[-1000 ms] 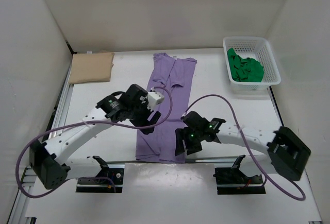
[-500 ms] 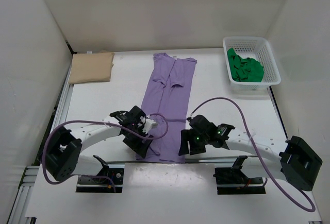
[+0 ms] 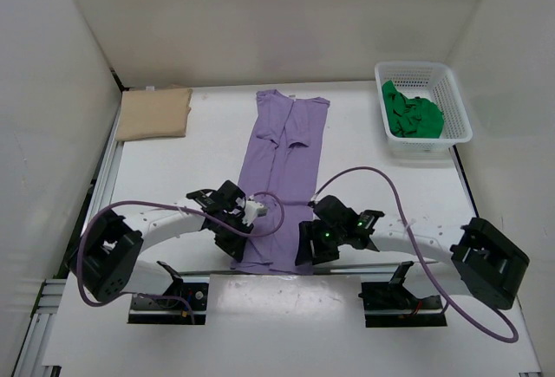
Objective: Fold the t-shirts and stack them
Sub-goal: Rotate the tshirt 90 degrees, then grab the bottom of the folded rectangular tshirt with both arms
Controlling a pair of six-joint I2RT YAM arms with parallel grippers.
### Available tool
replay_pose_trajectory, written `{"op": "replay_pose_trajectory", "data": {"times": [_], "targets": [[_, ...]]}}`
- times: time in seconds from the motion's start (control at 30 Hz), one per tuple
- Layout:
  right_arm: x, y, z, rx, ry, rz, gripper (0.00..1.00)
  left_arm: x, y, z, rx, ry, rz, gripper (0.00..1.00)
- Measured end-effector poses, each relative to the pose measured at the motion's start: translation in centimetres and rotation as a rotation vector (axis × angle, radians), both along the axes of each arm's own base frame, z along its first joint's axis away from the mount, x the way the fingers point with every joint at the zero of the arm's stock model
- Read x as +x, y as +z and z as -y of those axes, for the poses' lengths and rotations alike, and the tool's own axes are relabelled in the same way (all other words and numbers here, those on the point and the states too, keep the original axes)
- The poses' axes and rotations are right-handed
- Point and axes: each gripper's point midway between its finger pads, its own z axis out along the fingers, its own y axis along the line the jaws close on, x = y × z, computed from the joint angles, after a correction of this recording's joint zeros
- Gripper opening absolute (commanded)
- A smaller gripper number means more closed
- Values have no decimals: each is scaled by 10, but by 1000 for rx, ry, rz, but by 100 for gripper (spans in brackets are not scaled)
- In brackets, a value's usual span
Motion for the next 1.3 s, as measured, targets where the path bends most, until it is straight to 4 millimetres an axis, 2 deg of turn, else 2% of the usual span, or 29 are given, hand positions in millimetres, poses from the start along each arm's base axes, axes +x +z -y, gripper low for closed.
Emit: {"op": "replay_pose_trajectory", "data": {"times": [0.03, 0.1, 0.23, 0.33, 0.37, 0.43, 0.53, 0.67, 0.73, 0.83, 0.93, 1.03, 1.13, 1.23, 1.3], "targets": [[-1, 0, -3, 6, 9, -7, 61, -1, -1, 0, -2, 0, -3, 11], [-3, -2, -9, 10, 28, -21, 59, -2, -1, 0, -7, -3, -4, 11], [-7, -4, -13, 3, 37, -48, 47, -2, 0, 0, -15, -3, 2, 11], [-11, -9, -8, -14, 36, -59, 27, -3, 1, 0, -21, -4, 10, 11], [-15, -12, -3, -32, 37, -67, 13, -3, 1, -1, -23, -4, 12, 11], [-19, -17, 6, -63, 28, -80, 2, -4, 3, -1, -24, -5, 15, 11], [-20, -12, 11, -70, 27, -69, 0, -4, 12, -1, -29, -6, 20, 11], [-9, 18, 5, -52, 22, -30, 0, 16, 49, 13, -75, 3, 73, 11], [10, 43, -6, -23, 3, 8, 0, 36, 77, 21, -122, 35, 108, 11], [58, 81, -17, 23, -75, 83, 0, 72, 110, 21, -191, 126, 147, 11], [111, 102, -20, 26, -148, 132, 0, 109, 123, 10, -206, 237, 140, 11], [158, 103, -18, -10, -198, 144, 0, 147, 124, 2, -189, 316, 108, 11], [199, 93, -13, -57, -243, 141, 0, 195, 126, 6, -184, 352, 105, 11], [232, 78, -4, -98, -290, 123, 0, 234, 121, 14, -189, 361, 116, 11], [247, 68, 5, -123, -319, 107, 0, 248, 113, 18, -183, 364, 105, 11]]}}
